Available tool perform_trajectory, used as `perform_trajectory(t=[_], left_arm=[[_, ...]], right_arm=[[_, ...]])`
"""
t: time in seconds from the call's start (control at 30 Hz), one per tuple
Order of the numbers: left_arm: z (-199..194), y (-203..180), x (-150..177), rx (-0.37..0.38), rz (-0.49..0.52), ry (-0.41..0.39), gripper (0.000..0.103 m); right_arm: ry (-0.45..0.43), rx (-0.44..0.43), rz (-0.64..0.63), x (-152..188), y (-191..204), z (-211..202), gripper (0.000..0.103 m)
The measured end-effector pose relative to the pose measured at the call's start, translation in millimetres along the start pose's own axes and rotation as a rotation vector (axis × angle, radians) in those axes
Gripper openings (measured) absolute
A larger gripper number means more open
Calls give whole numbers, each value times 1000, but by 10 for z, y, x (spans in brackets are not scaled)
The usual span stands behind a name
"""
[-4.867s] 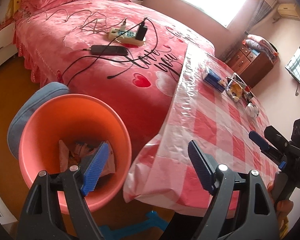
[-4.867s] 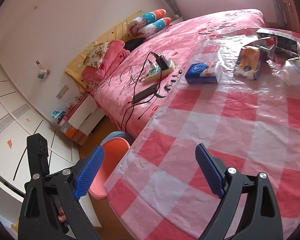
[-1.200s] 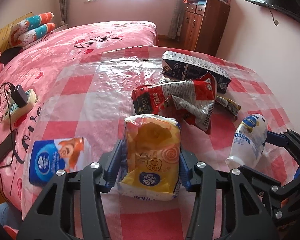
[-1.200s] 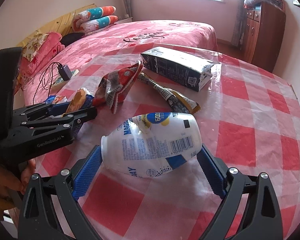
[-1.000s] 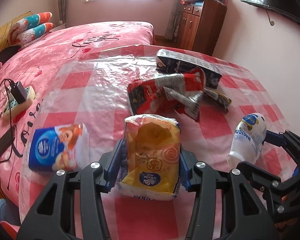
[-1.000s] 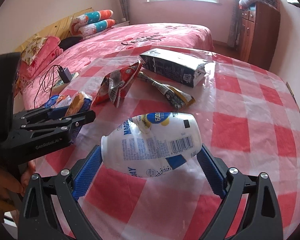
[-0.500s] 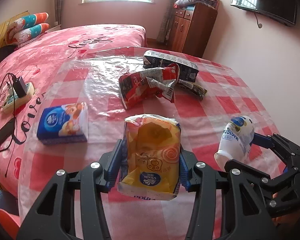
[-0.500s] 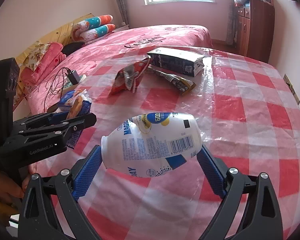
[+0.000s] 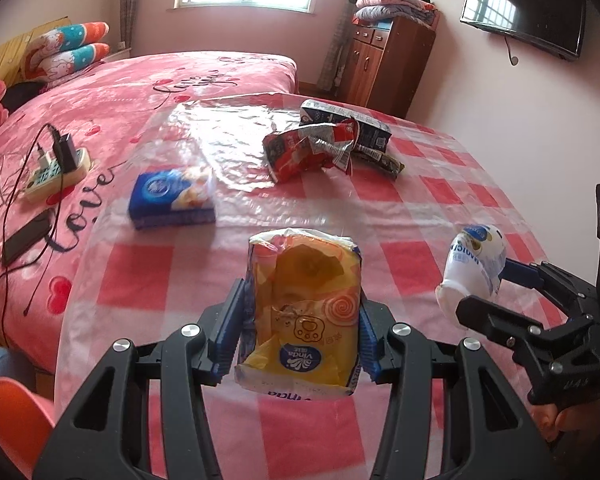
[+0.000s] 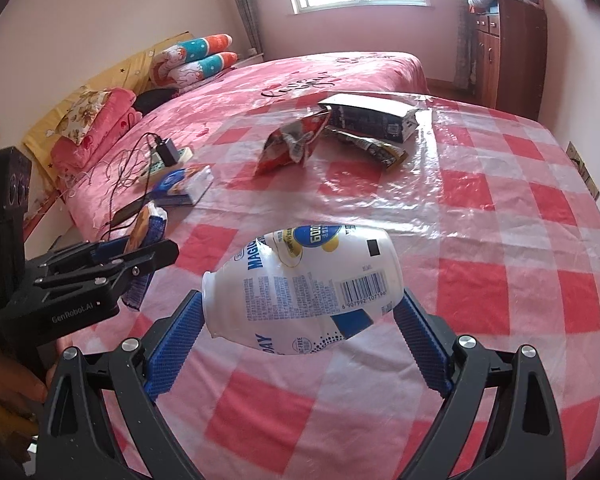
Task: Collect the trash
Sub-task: 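Carry the bread bag and MAGICDAY bottle over the orange bucket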
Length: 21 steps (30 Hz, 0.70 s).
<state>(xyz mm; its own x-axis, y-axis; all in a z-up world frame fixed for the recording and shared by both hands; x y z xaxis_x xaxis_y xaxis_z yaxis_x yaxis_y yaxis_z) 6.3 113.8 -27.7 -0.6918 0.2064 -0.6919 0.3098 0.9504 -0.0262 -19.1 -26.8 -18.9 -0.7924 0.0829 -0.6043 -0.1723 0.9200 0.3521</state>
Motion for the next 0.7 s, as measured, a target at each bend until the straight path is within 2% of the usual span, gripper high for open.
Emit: perform_trajectory(t=[0.7], left_arm=[[-623, 197, 602, 27, -59, -26, 51]], right_arm=[[60, -57, -76, 479, 650, -139, 93]])
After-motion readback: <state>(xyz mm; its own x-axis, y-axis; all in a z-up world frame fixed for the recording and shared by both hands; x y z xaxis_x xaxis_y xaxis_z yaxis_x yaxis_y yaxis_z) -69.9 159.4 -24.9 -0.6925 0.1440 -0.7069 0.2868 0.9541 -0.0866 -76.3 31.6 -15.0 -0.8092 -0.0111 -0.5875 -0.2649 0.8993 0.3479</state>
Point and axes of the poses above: each gripper's, at about its wrist camera, not at the fingertips, and z roughly the way its jaws point, y to its left, x to its underside, the point moved 9 cm from there along z, roughly the way its jaws point, and after that the axes turned 12 degrees about z, right-handed, at the moved point
